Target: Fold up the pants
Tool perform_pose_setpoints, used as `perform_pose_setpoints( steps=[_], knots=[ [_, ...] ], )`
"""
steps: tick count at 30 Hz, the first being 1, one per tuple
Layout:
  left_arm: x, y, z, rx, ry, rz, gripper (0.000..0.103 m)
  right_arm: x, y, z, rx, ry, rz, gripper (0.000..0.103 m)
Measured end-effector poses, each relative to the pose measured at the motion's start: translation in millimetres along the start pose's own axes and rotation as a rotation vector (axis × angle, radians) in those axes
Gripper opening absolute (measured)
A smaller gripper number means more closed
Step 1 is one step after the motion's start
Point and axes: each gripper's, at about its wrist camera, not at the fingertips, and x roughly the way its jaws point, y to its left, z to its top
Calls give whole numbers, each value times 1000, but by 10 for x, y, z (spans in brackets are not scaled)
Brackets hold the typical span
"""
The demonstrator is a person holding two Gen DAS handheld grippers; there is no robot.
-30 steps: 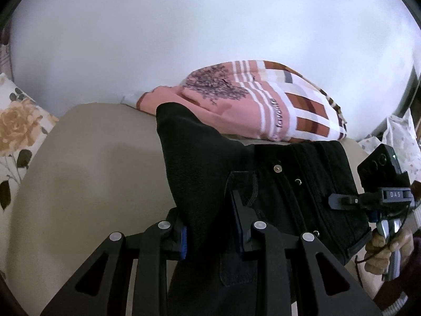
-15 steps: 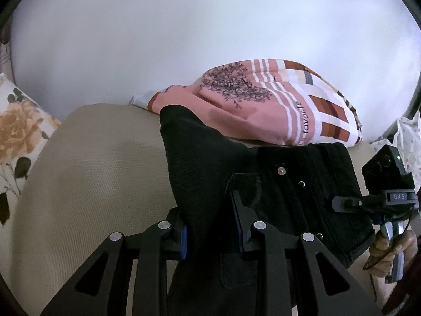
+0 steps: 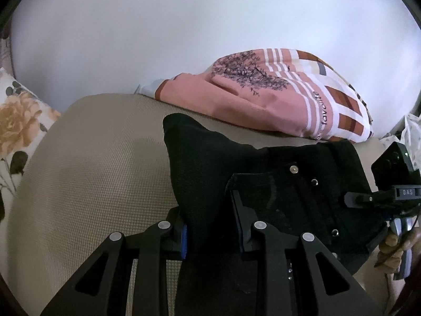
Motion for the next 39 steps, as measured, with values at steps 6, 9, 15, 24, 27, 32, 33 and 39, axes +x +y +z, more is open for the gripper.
perform_pose_setpoints(
  steps=[6, 9, 15, 24, 27, 32, 33, 39],
  knots=[
    [107, 69, -79, -10, 3, 20, 37, 46, -10, 15, -26, -2, -44, 27],
    [176, 159, -144, -48, 6, 27, 49, 55, 10, 3, -73, -8, -105, 29],
    [258, 283, -256, -100, 4, 48, 68, 94, 92, -66, -159, -48, -217, 31],
    [327, 453, -294, -198, 12, 37, 85, 171, 217, -132, -226, -108, -314, 38],
    [315, 421, -304, -186, 6, 56, 86, 160, 212, -146, -232, -116, -317, 39],
    [283, 424, -320, -198, -11, 74, 87, 173, 236, -180, -239, -140, -330, 41],
    [276, 422, -320, -197, -17, 82, 87, 176, 246, -193, -246, -149, -339, 41],
    [217, 389, -340, -189, -57, 135, 87, 202, 296, -230, -276, -176, -375, 44]
  ],
)
